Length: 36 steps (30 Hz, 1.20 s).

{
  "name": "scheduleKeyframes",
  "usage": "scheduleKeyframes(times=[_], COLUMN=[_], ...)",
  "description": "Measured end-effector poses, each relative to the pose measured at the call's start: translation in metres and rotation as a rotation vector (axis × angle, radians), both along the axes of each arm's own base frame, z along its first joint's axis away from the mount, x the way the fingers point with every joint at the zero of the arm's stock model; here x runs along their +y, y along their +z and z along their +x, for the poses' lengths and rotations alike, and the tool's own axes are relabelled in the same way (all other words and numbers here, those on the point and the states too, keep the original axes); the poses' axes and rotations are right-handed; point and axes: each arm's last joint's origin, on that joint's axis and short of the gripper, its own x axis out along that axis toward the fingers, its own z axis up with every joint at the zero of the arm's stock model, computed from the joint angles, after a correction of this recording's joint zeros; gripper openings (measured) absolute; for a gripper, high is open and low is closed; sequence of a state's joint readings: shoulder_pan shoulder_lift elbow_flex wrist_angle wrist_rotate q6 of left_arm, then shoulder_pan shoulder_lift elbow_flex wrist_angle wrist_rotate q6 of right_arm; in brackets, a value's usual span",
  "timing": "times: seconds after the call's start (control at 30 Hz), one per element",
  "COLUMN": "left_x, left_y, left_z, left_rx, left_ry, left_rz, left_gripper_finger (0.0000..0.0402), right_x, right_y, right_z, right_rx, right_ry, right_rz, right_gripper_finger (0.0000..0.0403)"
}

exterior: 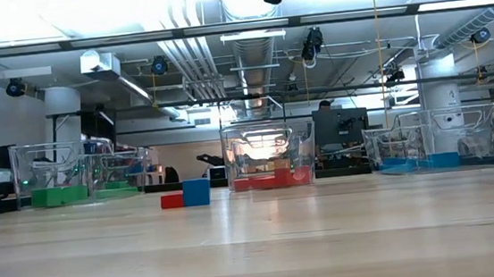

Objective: Sort blocks
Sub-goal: Put the green wooden block into the left transparent bin

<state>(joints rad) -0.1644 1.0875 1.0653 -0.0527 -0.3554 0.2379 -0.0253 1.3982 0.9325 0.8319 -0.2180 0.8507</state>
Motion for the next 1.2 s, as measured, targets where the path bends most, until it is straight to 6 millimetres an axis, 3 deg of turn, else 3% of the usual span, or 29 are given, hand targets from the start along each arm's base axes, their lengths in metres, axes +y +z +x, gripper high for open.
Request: scheduleKeyframes(times=[0.47, 1.0, 1.2], left_x=[-0.004, -0.012, -0.012], left_y=[-0.003, 0.005, 0.011], left_z=[0.004, 0.024, 0.027], left_rx=[0.026, 0.102, 0.121], left_ry=[0.020, 0.010, 0.015], left_rz=[0.099, 0.235, 0.257], left_gripper_finger=[0.0219, 0.0218, 0.0175], right_x=[-0.014, -0.018, -0.018], right_y=[0.007, 0.009, 0.008], right_z=[0.032, 0.048, 0.048], right_rx=[-0.022, -0.022, -0.019], right_ry=[0.008, 0.076, 0.080], right_rz=[0.002, 0.007, 0.008], right_gripper_finger=[0.0278, 0.0278, 0.0278])
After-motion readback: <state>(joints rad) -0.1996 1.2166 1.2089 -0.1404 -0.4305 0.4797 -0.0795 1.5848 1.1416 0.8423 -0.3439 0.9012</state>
